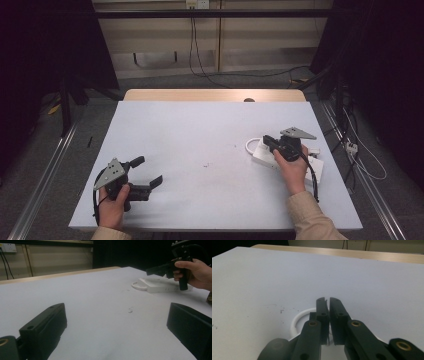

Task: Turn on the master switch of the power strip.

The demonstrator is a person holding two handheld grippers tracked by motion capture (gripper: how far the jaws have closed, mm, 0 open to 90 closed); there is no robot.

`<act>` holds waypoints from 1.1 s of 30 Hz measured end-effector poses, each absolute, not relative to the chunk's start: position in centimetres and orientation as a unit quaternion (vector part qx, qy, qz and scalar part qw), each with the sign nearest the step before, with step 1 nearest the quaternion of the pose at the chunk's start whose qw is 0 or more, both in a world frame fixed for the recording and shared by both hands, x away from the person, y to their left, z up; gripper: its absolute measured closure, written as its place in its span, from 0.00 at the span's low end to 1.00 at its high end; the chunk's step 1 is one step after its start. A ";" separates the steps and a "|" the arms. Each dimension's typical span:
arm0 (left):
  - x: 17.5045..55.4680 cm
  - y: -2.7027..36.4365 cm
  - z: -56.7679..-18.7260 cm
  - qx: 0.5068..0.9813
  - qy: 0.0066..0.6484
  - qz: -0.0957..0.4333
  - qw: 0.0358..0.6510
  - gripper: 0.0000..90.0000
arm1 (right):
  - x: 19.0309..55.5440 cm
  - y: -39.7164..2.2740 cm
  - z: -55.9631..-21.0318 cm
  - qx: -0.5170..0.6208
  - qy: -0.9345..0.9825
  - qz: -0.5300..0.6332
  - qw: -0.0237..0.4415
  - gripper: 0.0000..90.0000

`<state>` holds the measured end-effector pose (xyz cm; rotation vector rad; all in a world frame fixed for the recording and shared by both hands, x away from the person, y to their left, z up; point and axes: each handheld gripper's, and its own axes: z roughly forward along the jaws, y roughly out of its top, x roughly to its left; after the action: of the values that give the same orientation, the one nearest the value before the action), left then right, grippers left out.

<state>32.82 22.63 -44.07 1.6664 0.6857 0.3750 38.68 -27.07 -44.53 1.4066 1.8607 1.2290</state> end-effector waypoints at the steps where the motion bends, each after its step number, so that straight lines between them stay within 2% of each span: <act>1: 32.8 22.6 -44.1 0.720 0.297 0.162 0.606 0.03 | 38.7 -27.1 -44.5 0.516 0.684 0.451 0.250 0.97; 6: 32.8 22.6 -44.1 0.722 0.296 0.162 0.605 0.03 | 38.8 -27.1 -44.6 0.518 0.684 0.448 0.252 1.00; 33: 32.8 22.7 -44.1 0.723 0.295 0.161 0.604 0.03 | 39.0 -27.2 -44.9 0.525 0.691 0.429 0.249 1.00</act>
<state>32.85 22.65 -44.14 1.6729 0.6835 0.3733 38.98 -27.21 -44.93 1.4307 1.8826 1.1681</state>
